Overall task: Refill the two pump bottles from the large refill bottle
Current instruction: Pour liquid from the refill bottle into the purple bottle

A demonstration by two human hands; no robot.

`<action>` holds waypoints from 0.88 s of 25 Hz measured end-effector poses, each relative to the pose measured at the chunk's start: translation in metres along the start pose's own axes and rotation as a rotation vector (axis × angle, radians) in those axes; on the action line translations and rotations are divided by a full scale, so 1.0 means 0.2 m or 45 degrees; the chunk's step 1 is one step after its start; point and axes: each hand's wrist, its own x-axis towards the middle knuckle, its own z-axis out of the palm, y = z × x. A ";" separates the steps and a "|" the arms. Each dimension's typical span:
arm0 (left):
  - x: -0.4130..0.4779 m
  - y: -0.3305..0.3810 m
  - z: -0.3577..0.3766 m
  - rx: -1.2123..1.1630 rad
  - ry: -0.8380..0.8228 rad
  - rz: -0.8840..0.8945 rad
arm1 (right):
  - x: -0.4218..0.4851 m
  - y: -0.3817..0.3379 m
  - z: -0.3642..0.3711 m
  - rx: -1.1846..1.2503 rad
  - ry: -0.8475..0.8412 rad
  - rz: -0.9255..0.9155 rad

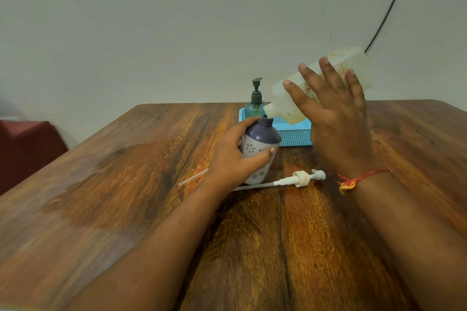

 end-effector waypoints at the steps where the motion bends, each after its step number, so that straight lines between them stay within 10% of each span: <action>1: 0.00 0.00 0.00 -0.002 0.002 0.000 | 0.00 0.00 0.00 0.003 -0.002 -0.004; 22: 0.00 0.01 0.00 -0.008 -0.005 -0.001 | 0.01 0.02 0.01 -0.035 0.057 -0.082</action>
